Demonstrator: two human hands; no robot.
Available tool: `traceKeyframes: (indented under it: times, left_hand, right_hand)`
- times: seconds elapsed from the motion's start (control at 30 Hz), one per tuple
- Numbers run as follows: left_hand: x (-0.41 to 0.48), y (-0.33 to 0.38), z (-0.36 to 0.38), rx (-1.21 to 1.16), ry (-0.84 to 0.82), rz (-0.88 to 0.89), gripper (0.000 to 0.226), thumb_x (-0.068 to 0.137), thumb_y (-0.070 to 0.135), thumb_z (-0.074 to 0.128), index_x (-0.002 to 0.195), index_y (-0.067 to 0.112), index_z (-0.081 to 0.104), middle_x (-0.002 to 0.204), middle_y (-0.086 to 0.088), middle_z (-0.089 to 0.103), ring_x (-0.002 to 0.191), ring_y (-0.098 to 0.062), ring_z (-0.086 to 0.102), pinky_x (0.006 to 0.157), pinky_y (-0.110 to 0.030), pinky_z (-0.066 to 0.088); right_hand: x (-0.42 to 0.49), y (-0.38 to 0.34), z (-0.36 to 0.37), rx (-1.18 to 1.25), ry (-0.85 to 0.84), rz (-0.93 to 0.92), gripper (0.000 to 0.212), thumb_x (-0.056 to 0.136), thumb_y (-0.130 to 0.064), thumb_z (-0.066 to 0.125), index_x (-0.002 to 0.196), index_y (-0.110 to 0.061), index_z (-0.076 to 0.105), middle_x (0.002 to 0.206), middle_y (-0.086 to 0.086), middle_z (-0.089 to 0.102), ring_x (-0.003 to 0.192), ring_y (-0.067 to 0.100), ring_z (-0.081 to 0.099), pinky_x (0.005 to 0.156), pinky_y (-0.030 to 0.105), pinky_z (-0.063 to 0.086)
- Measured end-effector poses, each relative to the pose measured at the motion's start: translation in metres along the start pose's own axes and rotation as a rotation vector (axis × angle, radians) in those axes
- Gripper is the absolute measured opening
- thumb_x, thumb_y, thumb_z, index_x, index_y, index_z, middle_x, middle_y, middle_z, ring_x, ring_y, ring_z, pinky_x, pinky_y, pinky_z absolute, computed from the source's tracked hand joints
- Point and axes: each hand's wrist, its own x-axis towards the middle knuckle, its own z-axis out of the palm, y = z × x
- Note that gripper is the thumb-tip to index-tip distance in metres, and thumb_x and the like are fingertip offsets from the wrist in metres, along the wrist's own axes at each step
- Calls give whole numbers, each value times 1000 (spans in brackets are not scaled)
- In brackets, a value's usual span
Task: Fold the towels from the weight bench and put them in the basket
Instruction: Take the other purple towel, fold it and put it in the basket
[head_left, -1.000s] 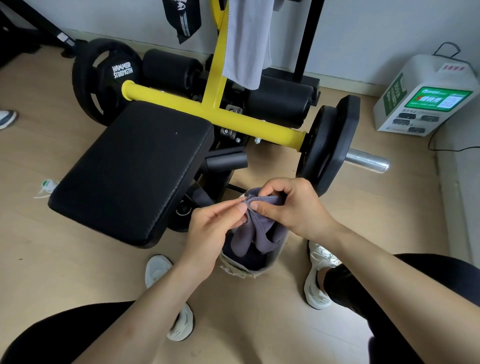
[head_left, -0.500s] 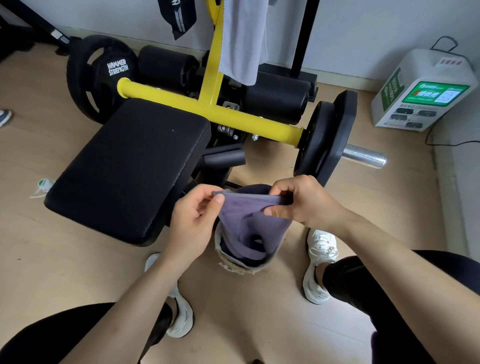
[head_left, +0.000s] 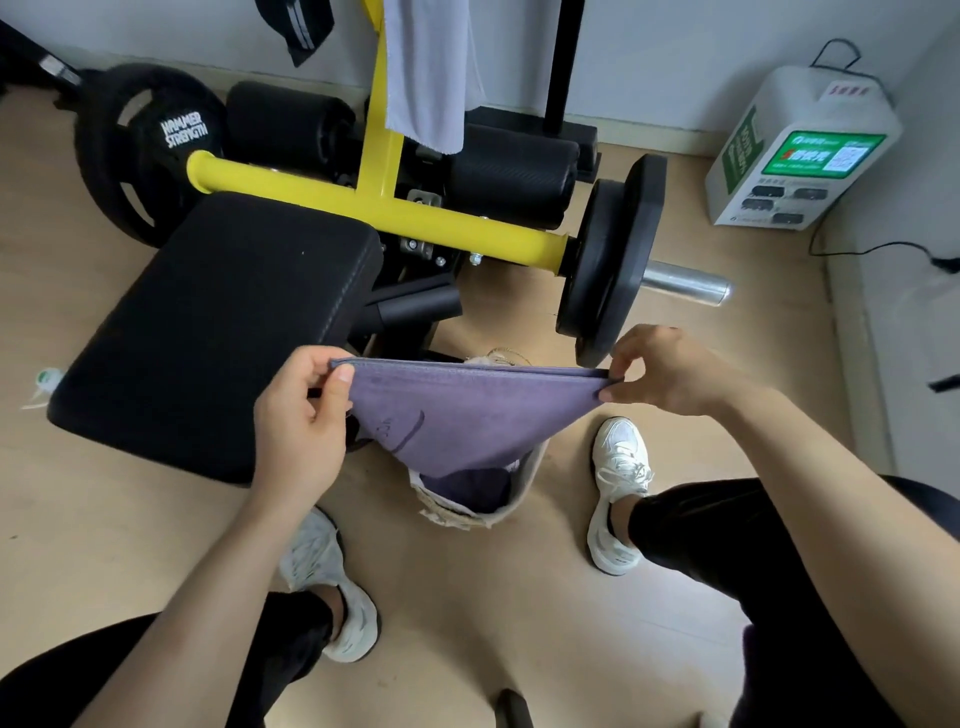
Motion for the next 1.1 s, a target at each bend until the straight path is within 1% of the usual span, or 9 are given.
traceKeyframes:
  times: [0.13, 0.2, 0.27, 0.4, 0.53, 0.67, 0.87, 1.0, 1.1]
  left_hand:
    - [1, 3, 5, -32, 21, -44, 20, 105, 15, 54, 100, 33, 62, 91, 18, 69, 86, -8, 72, 76, -30, 61]
    - [5, 2, 5, -106, 54, -108, 12, 105, 12, 55, 105, 21, 63, 96, 7, 70, 93, -22, 72, 76, -18, 59]
    - [8, 2, 3, -170, 88, -146, 12, 104, 10, 55, 109, 16, 64, 102, -7, 70, 98, -25, 72, 83, -22, 61]
    - [9, 12, 2, -228, 168, -122, 16, 106, 8, 52, 117, 9, 63, 105, -2, 69, 96, -6, 72, 89, -21, 58]
    - [7, 4, 7, -222, 56, -226, 16, 104, 9, 55, 109, 17, 67, 100, 4, 73, 98, -13, 71, 96, -38, 57]
    - [6, 2, 7, -248, 73, -268, 16, 104, 12, 54, 107, 20, 68, 104, -2, 74, 103, -19, 70, 100, -45, 56]
    - [7, 5, 8, -304, 89, -340, 16, 105, 15, 53, 103, 22, 67, 104, -6, 74, 100, -29, 72, 75, -42, 61]
    - [7, 10, 12, -369, 90, -393, 14, 104, 12, 55, 101, 15, 68, 98, -3, 73, 82, -14, 71, 62, -24, 58]
    - [4, 19, 17, -413, 43, -436, 15, 102, 11, 59, 93, 17, 70, 90, 1, 72, 72, -5, 69, 65, -26, 59]
  right_hand:
    - [-1, -3, -7, 129, 111, -26, 8, 80, -14, 81, 83, -17, 74, 83, 1, 69, 85, 20, 67, 78, 32, 52]
    - [-1, -8, -9, 302, 228, -39, 18, 79, -2, 78, 75, -19, 72, 72, -1, 69, 67, 9, 64, 72, 29, 55]
    - [0, -14, -11, 485, 396, -61, 26, 81, 2, 75, 76, -22, 68, 71, 1, 69, 61, 6, 61, 66, 28, 54]
    - [2, -25, -18, 644, 712, -146, 45, 85, -1, 72, 117, -32, 62, 85, -1, 63, 70, 8, 57, 73, 18, 50]
    - [6, -27, -14, 721, 528, 43, 19, 90, -4, 68, 86, -22, 73, 77, 11, 69, 57, 2, 57, 65, 18, 46]
    - [7, -23, -12, 976, 442, 120, 6, 92, -8, 69, 92, -2, 71, 77, 17, 70, 60, 9, 60, 63, 12, 47]
    - [13, -28, -10, 1067, 496, 167, 19, 89, -8, 74, 75, -18, 66, 64, -3, 61, 52, 1, 53, 56, 17, 48]
    - [13, -36, -7, 1103, 489, 184, 19, 89, -12, 75, 72, -19, 67, 63, -2, 63, 55, 9, 53, 54, 25, 47]
    - [12, -47, 2, 1125, 414, 185, 17, 87, -17, 77, 73, -14, 69, 65, 1, 65, 56, 13, 56, 56, 31, 46]
